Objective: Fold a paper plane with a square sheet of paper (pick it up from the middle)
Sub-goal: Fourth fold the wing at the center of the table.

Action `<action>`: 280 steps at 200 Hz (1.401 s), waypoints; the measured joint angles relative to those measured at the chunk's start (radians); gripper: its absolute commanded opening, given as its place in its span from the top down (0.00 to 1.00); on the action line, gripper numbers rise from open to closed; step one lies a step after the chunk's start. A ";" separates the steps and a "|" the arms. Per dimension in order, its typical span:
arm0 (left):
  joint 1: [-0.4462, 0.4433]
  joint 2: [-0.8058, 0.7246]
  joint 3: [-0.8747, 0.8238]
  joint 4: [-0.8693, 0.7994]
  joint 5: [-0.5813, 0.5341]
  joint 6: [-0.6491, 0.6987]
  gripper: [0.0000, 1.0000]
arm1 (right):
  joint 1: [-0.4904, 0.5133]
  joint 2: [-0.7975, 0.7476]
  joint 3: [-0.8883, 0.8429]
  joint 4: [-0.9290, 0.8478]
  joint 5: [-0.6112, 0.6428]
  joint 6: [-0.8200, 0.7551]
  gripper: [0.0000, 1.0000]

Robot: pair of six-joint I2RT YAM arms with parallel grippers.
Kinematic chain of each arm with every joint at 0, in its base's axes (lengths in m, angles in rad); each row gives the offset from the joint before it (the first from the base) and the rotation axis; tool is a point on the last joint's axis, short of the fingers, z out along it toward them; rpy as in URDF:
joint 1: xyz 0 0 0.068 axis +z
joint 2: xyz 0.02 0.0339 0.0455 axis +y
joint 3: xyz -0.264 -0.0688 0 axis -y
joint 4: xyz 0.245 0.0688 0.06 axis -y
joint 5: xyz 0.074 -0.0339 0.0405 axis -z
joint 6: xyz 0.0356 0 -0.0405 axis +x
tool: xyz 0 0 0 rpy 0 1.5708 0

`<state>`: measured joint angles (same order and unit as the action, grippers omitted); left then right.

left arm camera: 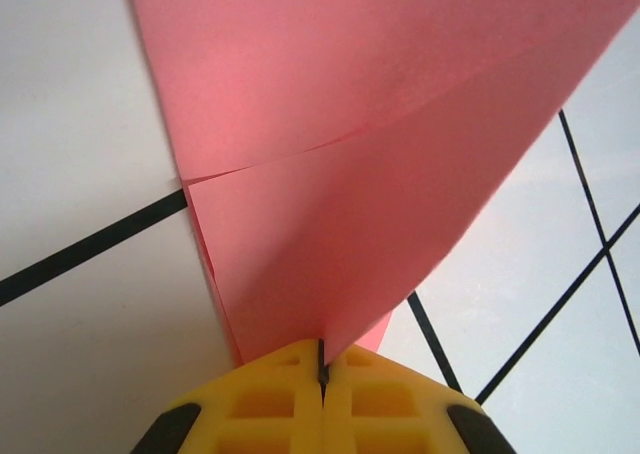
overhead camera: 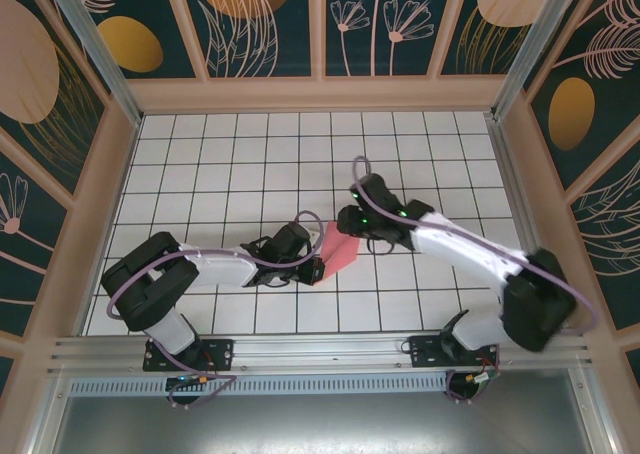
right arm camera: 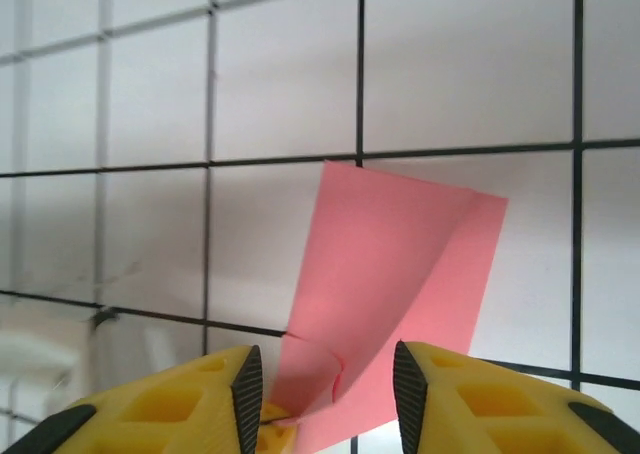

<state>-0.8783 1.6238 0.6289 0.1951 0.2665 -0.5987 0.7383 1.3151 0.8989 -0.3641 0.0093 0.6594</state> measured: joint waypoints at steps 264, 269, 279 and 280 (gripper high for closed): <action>0.056 0.003 -0.074 0.153 0.119 -0.126 0.97 | -0.103 0.253 -0.391 0.811 -0.542 0.132 0.91; 0.056 0.003 -0.074 0.153 0.119 -0.129 0.97 | -0.103 0.254 -0.391 0.811 -0.542 0.132 0.91; 0.056 0.003 -0.074 0.153 0.119 -0.130 0.97 | -0.103 0.258 -0.390 0.812 -0.542 0.132 0.91; 0.056 0.003 -0.074 0.153 0.119 -0.130 0.97 | -0.103 0.259 -0.390 0.813 -0.542 0.132 0.91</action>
<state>-0.8227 1.6264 0.5552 0.3481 0.3851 -0.7288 0.6353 1.5738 0.5087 0.4484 -0.5331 0.7914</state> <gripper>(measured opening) 0.053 0.090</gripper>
